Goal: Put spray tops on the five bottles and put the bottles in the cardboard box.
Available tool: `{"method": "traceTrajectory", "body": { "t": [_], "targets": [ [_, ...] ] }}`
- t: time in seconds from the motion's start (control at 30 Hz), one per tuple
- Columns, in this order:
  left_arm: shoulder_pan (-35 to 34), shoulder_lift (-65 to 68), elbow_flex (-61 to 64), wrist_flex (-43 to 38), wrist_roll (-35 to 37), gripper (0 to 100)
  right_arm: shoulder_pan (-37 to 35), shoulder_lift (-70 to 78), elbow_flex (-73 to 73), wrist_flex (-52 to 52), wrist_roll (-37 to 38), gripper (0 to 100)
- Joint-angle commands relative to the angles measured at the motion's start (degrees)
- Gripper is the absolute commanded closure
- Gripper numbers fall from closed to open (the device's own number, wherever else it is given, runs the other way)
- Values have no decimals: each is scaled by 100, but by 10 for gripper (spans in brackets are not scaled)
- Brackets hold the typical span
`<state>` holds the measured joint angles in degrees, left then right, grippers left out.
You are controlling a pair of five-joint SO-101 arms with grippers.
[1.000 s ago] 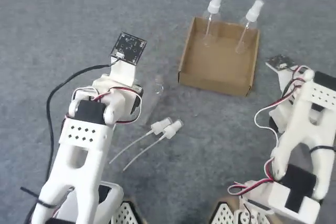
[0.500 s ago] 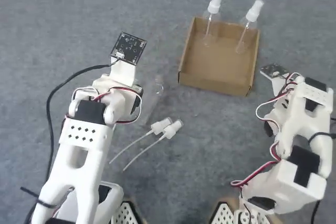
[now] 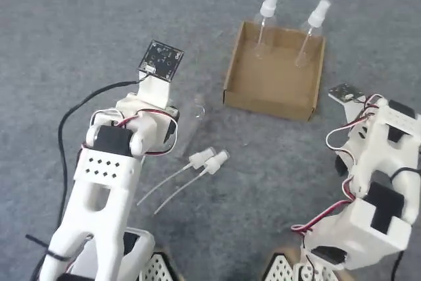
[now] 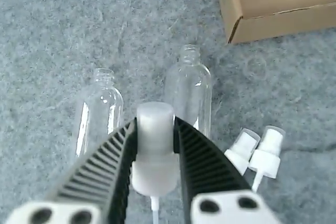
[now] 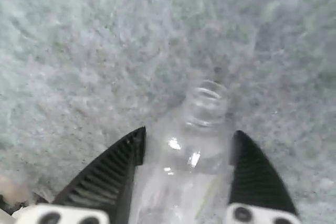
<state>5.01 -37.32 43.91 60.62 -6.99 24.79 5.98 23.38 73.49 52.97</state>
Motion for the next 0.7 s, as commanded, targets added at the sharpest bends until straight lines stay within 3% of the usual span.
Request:
{"method": "traceTrajectory", "body": {
  "t": [0.0,0.1,0.3,0.47,0.67],
  "targets": [
    [-44,-97,-136,-158,79,974,84,-145,-79,-40,70,981],
    [-44,-105,-374,-44,79,974,84,-391,-422,215,18,988],
    [-334,-105,-1305,545,79,974,-356,-1789,-1037,646,-1099,993],
    [-993,-105,-2026,905,79,974,-1798,-3187,-554,505,-2180,993],
    [-1125,-1020,-2149,1169,88,974,-4075,-4048,0,-31,-3464,993]
  ]
}}
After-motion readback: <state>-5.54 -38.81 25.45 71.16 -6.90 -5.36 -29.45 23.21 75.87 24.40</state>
